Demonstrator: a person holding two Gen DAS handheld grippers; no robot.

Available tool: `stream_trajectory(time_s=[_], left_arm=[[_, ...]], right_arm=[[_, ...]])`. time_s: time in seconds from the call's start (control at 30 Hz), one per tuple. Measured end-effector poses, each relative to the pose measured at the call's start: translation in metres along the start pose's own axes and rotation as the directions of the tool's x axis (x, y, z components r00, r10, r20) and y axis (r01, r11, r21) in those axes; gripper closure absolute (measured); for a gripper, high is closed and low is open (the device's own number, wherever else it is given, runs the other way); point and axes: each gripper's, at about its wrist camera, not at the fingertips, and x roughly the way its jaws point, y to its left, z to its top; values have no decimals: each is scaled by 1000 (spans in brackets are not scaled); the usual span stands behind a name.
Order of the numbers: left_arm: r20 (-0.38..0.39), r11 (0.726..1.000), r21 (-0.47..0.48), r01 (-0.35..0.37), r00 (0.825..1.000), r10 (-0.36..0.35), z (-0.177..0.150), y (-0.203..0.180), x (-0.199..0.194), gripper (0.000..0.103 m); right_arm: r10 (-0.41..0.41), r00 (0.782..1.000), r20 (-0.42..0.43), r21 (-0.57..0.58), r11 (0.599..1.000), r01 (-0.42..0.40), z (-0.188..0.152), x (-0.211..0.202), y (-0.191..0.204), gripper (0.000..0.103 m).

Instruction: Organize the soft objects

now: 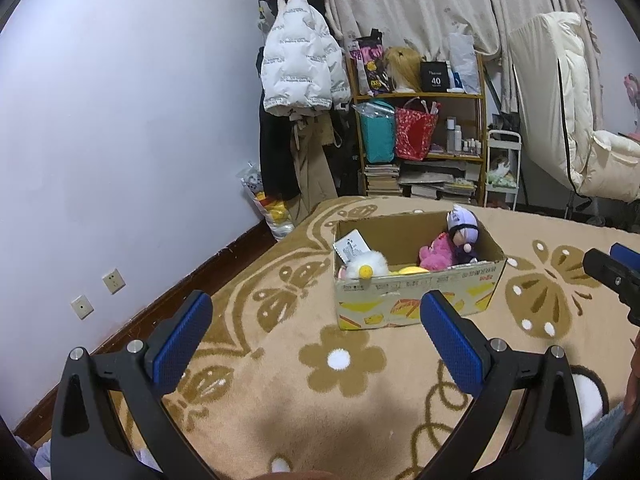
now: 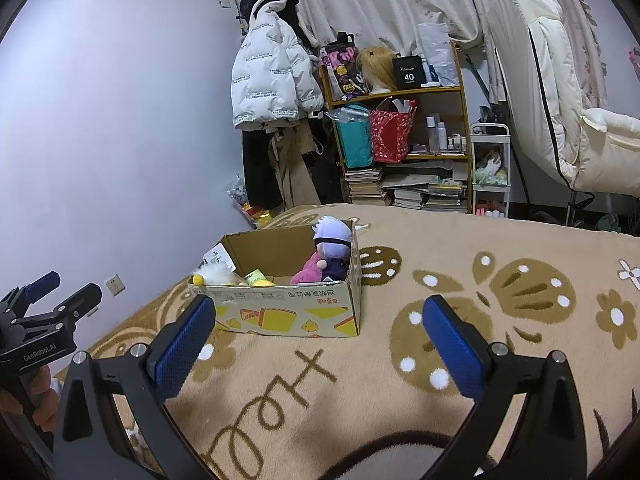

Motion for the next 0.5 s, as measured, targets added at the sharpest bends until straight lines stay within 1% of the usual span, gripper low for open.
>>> stream_trajectory(time_s=[0.27,0.5], left_arm=[[-3,999,38,-5,1000,5,-3,-7,1,0],[0,1000,25,-7,1000,7,-2,-5,1,0]], right_arm=[[-2,1000,-3,3,1000,2,-1,0,-1,0],[-2,1000,-1,2,1000,2,-1,0,0,0]])
